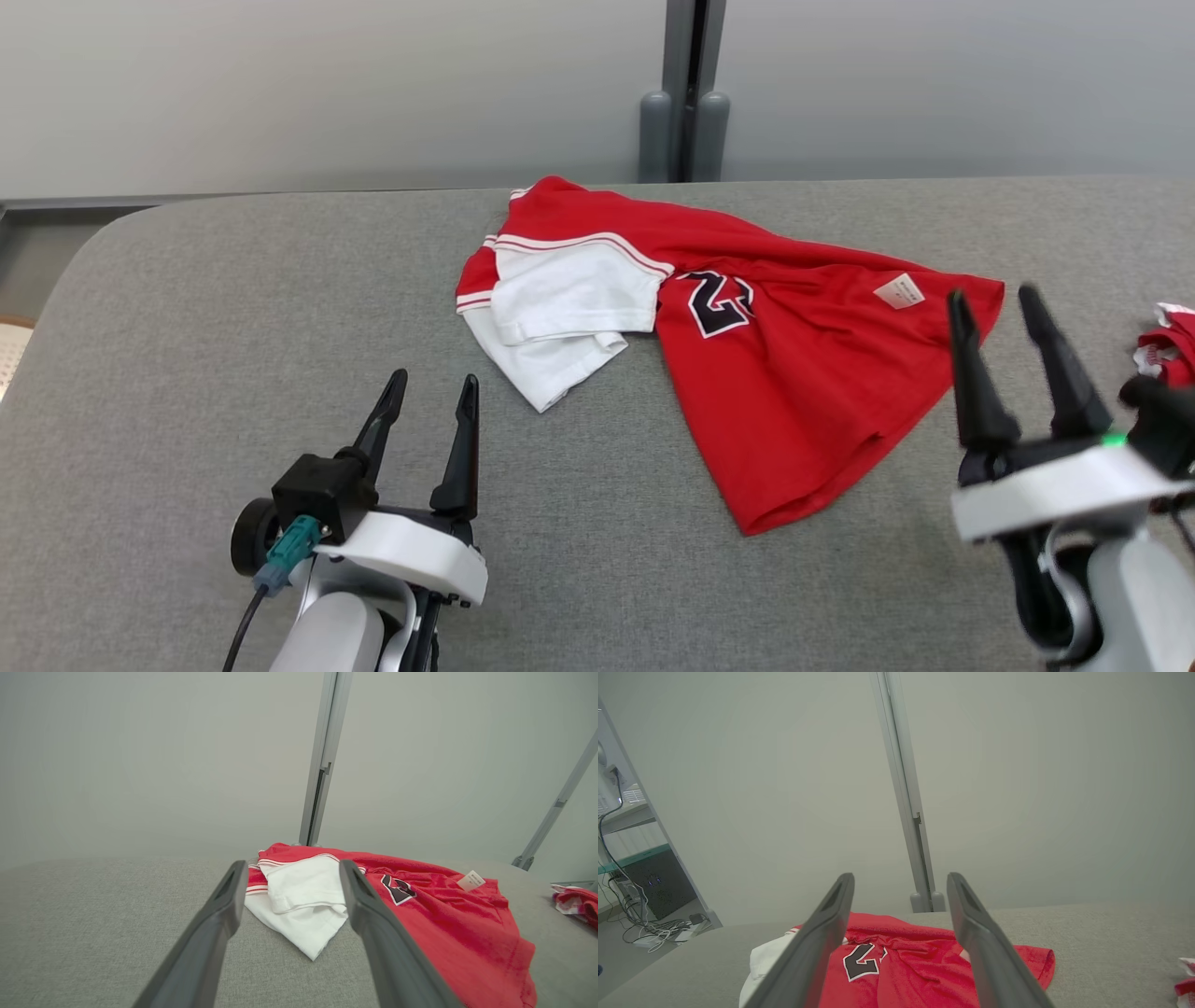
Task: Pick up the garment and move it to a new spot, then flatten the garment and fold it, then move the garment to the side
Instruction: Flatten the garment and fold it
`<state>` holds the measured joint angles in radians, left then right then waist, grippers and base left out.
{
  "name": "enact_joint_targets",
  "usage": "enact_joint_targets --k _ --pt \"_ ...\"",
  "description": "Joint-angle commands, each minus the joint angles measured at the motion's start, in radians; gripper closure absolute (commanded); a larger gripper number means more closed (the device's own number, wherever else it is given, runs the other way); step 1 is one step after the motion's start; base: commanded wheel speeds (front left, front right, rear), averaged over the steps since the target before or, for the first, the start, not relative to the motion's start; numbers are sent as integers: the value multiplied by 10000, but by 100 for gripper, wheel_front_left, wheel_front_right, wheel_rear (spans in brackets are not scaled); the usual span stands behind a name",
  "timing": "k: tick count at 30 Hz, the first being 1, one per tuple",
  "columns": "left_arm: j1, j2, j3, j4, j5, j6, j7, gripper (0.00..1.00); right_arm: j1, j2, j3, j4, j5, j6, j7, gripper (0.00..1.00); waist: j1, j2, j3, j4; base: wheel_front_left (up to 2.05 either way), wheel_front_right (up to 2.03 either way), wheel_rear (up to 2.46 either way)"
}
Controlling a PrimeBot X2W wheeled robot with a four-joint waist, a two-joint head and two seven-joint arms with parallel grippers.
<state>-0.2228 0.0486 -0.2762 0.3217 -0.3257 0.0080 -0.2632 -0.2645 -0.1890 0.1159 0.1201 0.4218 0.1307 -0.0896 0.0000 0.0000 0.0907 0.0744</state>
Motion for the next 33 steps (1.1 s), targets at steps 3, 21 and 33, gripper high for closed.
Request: enact_joint_targets --k 3,21,33 --pt "209 42 88 71 -36 -78 -19 0 818 241 162 116 -407 -1 -361 0 0 0 -145 -221 0 0 0" --pt "-1100 33 -96 2514 -605 639 134 0 820 606 608 647 -1009 -1 -864 0 0 0 527 -1447 0 0 0" --pt "-3495 232 -502 6211 -879 987 1238 0 391 692 613 790 -1123 -1 -1180 0 0 0 1369 -2548 0 0 0"
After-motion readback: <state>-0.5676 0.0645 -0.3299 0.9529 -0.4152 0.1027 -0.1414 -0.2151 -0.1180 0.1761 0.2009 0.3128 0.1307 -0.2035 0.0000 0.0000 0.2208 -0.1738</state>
